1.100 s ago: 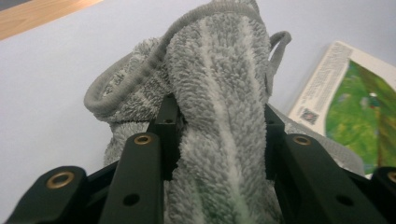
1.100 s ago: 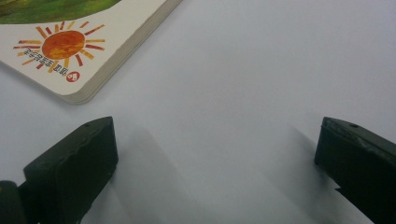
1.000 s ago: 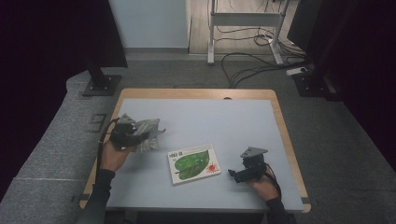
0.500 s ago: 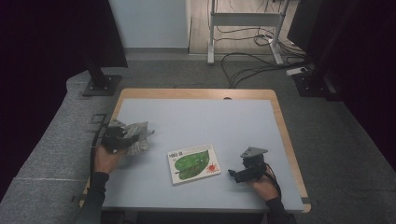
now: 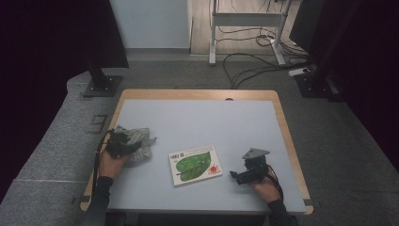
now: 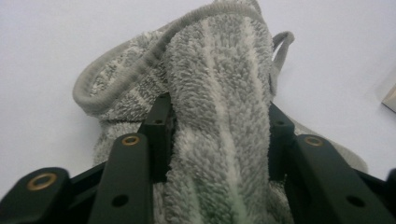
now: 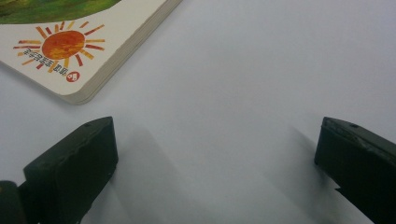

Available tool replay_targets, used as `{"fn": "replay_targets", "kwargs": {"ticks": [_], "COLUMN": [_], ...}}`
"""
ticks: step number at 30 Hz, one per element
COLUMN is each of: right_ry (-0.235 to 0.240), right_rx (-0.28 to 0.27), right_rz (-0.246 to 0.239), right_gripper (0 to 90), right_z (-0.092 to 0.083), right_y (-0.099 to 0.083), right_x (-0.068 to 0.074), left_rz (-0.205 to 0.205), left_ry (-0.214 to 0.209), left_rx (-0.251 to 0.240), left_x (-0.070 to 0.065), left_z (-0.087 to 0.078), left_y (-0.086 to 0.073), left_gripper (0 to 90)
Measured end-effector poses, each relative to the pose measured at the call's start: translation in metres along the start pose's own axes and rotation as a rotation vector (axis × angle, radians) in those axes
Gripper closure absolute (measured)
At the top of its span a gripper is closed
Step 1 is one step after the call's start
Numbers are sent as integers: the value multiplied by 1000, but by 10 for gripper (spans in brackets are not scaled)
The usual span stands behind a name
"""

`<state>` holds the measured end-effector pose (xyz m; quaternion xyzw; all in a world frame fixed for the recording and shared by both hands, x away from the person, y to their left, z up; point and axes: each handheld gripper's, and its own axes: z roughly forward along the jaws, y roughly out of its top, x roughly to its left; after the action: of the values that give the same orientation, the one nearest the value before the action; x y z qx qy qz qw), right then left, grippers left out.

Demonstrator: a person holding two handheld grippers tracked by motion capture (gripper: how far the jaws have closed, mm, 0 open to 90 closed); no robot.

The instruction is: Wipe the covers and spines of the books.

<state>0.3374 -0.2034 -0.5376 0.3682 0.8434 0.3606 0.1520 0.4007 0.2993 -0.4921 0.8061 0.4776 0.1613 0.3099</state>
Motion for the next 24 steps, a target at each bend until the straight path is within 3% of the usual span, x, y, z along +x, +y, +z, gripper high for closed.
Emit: {"fn": "replay_targets", "kwargs": {"ticks": [3,10,15,19,24], "right_ry": [0,0,0,0,0], "right_rx": [-1,0,0,0,0], "right_rz": [1,1,0,-1,-1], "right_gripper": [0,0,0,0,0], "right_z": [0,0,0,0,0], "right_y": [0,0,0,0,0], "right_x": [0,0,0,0,0], "left_rz": [-10,-46,-66,-40,26], "left_ry": [-5,2,-24,-38,-52], "left_rx": [-5,-53,-101,-120,-124], "left_x": [-1,-1,-2,-9,-25], "left_z": [-1,-10,-25,-37,-49], "left_y": [1,3,3,3,4], "left_gripper": [483,198,142,111,67]}}
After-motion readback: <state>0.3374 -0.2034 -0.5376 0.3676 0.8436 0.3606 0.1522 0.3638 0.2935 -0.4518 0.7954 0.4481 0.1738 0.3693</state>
